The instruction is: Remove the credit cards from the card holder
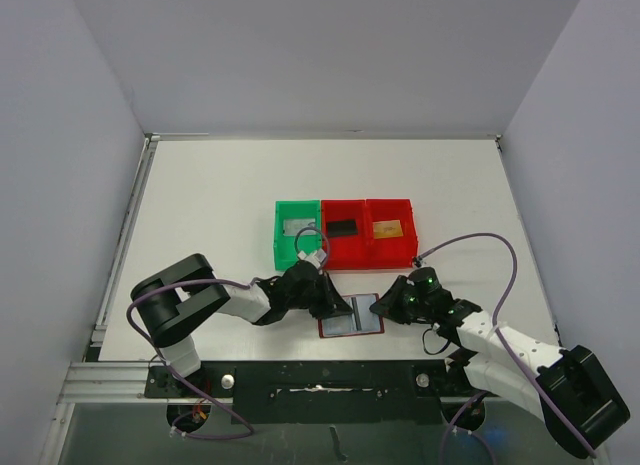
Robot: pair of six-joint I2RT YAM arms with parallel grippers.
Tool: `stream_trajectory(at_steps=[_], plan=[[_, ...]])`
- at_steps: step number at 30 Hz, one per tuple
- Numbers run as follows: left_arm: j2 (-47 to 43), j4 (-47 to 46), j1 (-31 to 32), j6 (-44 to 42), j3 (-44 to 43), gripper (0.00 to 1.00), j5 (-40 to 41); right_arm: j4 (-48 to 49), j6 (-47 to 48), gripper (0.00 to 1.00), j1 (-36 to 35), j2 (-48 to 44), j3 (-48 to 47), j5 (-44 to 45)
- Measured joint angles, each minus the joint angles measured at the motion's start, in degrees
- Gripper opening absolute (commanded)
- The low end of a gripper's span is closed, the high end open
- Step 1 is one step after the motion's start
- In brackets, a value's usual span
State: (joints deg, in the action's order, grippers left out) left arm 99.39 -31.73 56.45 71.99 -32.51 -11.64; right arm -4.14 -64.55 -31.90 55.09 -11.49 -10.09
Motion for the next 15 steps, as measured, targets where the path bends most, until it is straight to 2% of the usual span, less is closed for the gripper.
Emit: stream_trajectory(at_steps=[7, 15], plan=[[-1.46, 2.99, 0.02, -0.81, -0.39, 0.00, -0.59, -0.90, 1.22, 0.14, -0.02, -0.98, -0.33, 0.04], [-4.57, 5.01, 0.02, -1.97, -0.37, 0.00, -0.87, -6.75, 5.22, 0.16, -0.02, -3.30, -2.25, 0.00]])
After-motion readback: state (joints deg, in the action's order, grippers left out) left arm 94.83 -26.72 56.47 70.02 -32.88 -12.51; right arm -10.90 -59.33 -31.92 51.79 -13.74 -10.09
